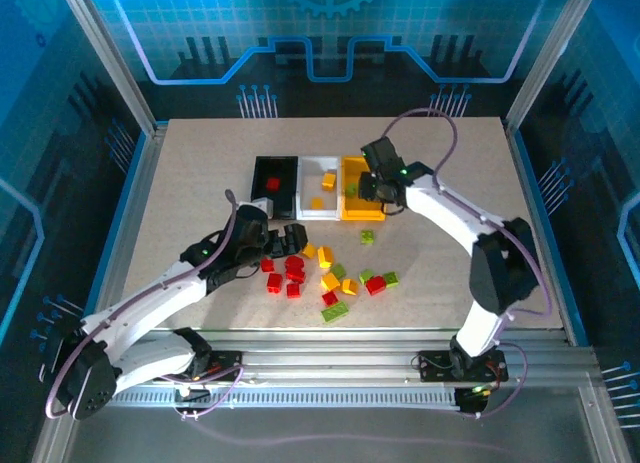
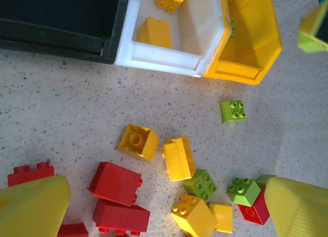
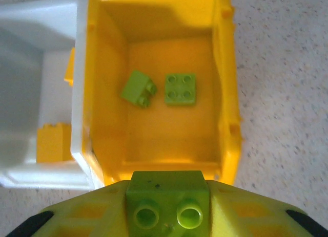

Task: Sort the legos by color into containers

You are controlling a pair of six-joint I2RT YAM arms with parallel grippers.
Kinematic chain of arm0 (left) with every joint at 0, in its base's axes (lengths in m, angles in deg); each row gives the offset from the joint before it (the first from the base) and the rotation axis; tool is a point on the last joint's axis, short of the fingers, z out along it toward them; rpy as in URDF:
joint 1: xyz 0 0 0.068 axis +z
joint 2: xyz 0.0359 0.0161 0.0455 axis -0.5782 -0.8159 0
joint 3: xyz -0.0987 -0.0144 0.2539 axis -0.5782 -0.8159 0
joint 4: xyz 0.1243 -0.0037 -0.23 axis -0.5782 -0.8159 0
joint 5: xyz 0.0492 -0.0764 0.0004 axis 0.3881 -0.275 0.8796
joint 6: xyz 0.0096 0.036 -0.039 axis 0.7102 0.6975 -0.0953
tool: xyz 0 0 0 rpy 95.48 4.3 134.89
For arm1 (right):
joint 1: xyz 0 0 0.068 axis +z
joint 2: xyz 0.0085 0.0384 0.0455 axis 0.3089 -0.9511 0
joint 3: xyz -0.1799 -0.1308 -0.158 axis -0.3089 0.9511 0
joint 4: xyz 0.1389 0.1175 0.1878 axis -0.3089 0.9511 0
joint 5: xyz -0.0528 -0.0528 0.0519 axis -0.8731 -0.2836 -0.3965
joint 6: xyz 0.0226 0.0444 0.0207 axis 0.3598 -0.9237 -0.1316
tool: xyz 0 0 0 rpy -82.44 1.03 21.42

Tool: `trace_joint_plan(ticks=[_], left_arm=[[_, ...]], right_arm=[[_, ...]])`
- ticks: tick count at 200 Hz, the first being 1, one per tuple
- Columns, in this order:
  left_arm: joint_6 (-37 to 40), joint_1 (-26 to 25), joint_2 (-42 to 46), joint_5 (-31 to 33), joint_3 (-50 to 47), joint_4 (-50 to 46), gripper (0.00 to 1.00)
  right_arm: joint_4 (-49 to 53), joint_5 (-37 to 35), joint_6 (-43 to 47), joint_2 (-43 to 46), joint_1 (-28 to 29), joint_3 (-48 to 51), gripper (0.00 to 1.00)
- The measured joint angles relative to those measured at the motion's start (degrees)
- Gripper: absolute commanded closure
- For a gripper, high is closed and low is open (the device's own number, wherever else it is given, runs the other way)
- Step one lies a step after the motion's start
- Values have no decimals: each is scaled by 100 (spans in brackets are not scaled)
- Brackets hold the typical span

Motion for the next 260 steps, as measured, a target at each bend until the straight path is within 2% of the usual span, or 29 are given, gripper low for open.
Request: trace_joint_plan(ticks=[34,56,77,108,141,181,260], left_arm=[[-103,31,271,13,-133,-175,1],[-144,66,439,17,-210,-328,1],[-146,175,494,44,-212,-533,4],[-234,535,492,-11,-304,-695,16],[-245,813,109,-146,-485,-678,31],[-229,817,-918,-249,-592,-396,36],[-44,817,-1847,72,-654,11,58]], right_arm=[[313,-22,61,-1287,-111,-1152,53],[564,-39,120,-1781,-181,-1639,39],[732,-33,138,-1878,-201,-1834,31],[680,35,131,-1593,-162,-1674,30],[455,179,83,-669,20,-824,30],[173,404,-52,-55,138,-90,30],[-22,481,-179,348,138,407,30]])
